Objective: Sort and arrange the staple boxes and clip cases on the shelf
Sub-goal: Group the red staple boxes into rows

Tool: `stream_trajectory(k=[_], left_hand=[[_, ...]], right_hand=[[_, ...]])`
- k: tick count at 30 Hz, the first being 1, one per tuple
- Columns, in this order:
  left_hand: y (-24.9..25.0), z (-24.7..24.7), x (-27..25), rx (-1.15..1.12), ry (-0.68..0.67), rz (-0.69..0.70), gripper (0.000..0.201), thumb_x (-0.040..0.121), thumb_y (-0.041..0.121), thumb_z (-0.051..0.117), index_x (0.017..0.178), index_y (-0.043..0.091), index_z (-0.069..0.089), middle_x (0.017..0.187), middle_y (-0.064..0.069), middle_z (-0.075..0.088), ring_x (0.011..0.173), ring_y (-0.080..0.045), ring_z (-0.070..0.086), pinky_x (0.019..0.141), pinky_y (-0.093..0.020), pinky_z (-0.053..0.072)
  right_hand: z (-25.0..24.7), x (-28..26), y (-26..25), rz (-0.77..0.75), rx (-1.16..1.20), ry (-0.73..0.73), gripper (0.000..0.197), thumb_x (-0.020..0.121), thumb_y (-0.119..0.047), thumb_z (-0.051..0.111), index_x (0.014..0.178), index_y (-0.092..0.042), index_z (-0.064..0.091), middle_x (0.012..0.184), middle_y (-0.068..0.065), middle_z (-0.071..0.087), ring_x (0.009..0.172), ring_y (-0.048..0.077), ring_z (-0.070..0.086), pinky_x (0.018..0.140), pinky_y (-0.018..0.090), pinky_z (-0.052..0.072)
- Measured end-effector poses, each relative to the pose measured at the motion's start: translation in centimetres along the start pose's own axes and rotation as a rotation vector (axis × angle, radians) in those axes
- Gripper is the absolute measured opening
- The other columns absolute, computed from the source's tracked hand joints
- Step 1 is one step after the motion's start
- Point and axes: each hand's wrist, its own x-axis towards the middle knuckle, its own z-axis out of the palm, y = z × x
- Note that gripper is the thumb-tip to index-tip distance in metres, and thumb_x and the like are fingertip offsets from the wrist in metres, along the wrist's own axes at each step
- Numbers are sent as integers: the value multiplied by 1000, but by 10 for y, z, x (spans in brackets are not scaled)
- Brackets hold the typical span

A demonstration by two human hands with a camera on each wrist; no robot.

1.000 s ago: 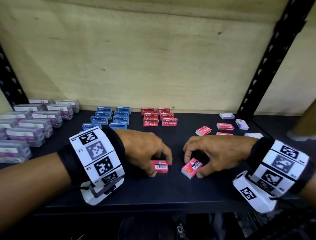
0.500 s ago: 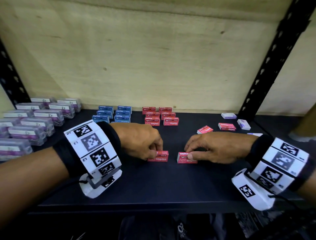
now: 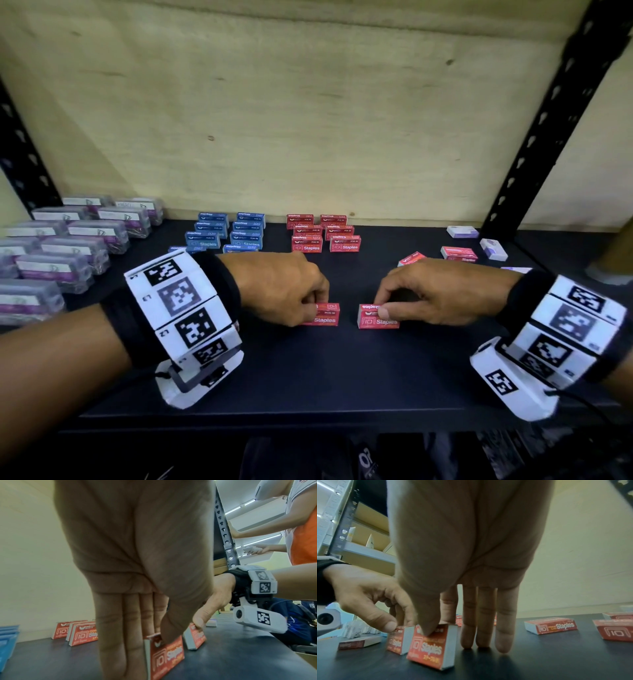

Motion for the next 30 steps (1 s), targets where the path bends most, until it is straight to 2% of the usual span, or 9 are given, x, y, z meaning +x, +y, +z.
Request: stream_trajectory(k=[3, 6, 9, 12, 16, 22, 25, 30], left_hand=[[-3, -1, 3, 50, 34, -15, 21, 96, 28, 49, 112, 27, 62, 93, 15, 65, 84, -5, 59, 84, -29, 52], [-13, -7, 14, 83, 79, -88, 21, 96, 26, 49, 111, 24, 63, 89, 13, 58, 87, -11, 58, 85, -32, 52], [-27, -15, 28, 89, 89, -164, 19, 96, 25, 52, 108, 19, 65, 98, 5, 65, 90, -15, 60, 83, -33, 52], [-39, -24, 42, 114, 110, -216, 10, 94, 24, 56, 100, 18, 62, 96, 6, 61, 86, -14, 55, 75, -25, 42], [-49, -33, 55, 105, 97, -261, 18, 94, 26, 60, 109, 20, 65, 104, 3, 63, 92, -15, 57, 85, -29, 49], [-56, -39, 64, 50, 118, -285, 19, 94, 27, 61, 111, 21, 66, 107, 4, 65, 95, -13, 59, 88, -29, 49], [-56, -38, 66, 45, 109, -282, 20, 94, 28, 61, 112, 20, 66, 107, 4, 66, 95, -13, 60, 88, -28, 49], [-54, -36, 67, 60, 98, -272, 21, 94, 27, 60, 113, 20, 65, 108, 4, 65, 90, -11, 55, 83, -24, 45]], right_hand=[[-6, 9, 0, 11, -2, -8, 24, 94, -52, 53, 104, -35, 66, 95, -21, 69, 88, -1, 64, 85, 30, 52], [-13, 24, 1, 26, -13, -14, 20, 94, -48, 57, 103, -34, 68, 93, -19, 71, 85, 0, 66, 84, 32, 54], [-21, 43, 4, 44, -17, 10, 19, 93, -46, 60, 101, -32, 71, 94, -13, 71, 83, 5, 68, 82, 33, 55], [-28, 62, 8, 66, -53, 49, 22, 92, -44, 62, 101, -28, 73, 92, -7, 72, 82, 9, 68, 80, 35, 56], [-37, 78, 15, 104, -82, 53, 21, 93, -41, 64, 103, -25, 74, 92, -10, 71, 84, 10, 64, 78, 28, 51], [-46, 90, 19, 156, -76, 69, 23, 93, -40, 64, 108, -24, 73, 104, -7, 72, 93, 12, 64, 88, 32, 52], [-46, 93, 20, 167, -78, 72, 24, 93, -40, 64, 109, -24, 73, 107, -6, 71, 95, 13, 64, 90, 34, 53], [-44, 94, 20, 173, -79, 58, 25, 94, -40, 63, 109, -23, 72, 105, -4, 71, 95, 15, 65, 87, 33, 52]])
